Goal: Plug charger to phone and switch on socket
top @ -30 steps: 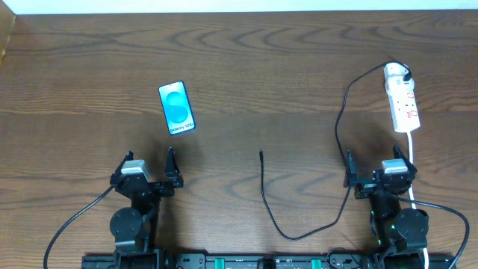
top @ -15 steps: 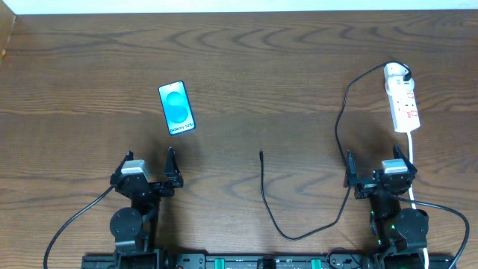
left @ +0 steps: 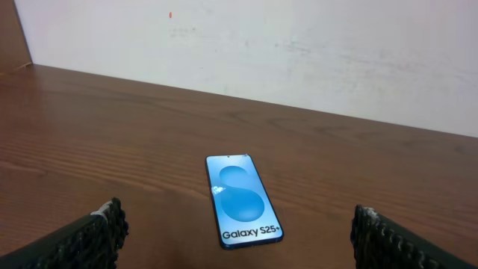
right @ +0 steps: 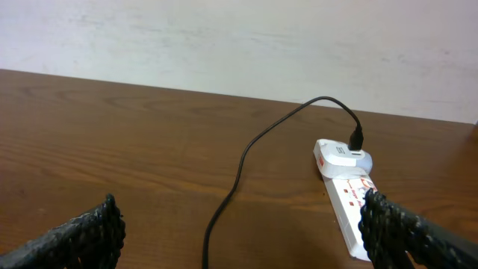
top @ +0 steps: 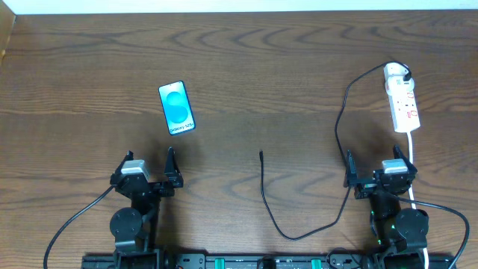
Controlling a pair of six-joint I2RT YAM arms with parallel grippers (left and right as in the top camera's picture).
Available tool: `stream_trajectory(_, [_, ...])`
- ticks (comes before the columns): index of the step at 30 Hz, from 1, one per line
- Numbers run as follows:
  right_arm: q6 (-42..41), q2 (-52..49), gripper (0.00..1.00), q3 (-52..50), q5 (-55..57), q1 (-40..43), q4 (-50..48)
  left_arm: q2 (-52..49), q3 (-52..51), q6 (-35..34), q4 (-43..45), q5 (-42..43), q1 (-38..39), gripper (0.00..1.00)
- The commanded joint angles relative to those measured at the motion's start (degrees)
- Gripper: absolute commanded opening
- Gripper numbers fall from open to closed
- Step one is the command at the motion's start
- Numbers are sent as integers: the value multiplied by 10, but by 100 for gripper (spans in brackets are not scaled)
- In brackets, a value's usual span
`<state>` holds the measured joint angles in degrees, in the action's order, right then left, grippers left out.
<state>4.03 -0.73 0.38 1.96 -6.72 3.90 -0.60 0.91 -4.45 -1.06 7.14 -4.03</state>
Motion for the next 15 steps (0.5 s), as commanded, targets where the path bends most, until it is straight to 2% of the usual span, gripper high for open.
stream_trajectory(1, [3,3,99,-1,5,-5,2,4,-7,3,-23,8,-2,97])
stream_trajectory(15, [3,3,99,-1,5,-5,2,-5,54,4,-29,7,-2,97])
